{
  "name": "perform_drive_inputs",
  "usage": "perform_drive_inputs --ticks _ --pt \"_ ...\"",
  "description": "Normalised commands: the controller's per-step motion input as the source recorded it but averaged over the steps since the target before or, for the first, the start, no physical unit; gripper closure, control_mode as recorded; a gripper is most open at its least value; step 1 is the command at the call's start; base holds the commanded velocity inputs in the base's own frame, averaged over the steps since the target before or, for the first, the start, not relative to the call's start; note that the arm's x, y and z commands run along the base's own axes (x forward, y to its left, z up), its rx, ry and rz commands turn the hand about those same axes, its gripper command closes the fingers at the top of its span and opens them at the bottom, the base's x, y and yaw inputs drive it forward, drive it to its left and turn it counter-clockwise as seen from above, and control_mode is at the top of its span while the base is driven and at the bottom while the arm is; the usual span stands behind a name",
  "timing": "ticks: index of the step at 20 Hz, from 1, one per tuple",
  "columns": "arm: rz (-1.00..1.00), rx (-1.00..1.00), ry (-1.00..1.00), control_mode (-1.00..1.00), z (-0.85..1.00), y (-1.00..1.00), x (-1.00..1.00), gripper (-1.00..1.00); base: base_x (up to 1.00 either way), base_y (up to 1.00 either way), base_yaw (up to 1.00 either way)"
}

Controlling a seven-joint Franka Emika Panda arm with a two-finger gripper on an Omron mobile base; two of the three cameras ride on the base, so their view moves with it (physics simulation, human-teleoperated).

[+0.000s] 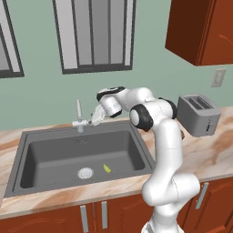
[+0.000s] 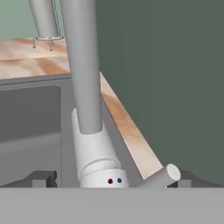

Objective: Turn on the sink faucet. Then move the lemon wedge from the counter to the sink. Turn off the sink. Move the vegetable from the sink to the pot next to the stove. Finally move the pot to the front left burner.

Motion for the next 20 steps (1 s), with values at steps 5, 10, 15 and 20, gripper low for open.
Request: perform_drive_inputs --ticks 5,10,15,20 --pt "0.0 0.0 -0.02 -1.0 0.0 -0.08 0.0 -1.0 0.0 0.0 0.0" --pt "0.0 0.01 -0.01 -1.0 0.0 -0.37 0.0 -1.0 0.0 0.0 0.0" --pt "0.0 0.01 -0.02 -1.0 0.0 -0.37 -0.06 -1.0 0.0 0.0 0.0" --pt "0.0 0.01 -0.06 -1.0 0.07 -0.07 -0.5 -1.0 0.0 0.0 0.0"
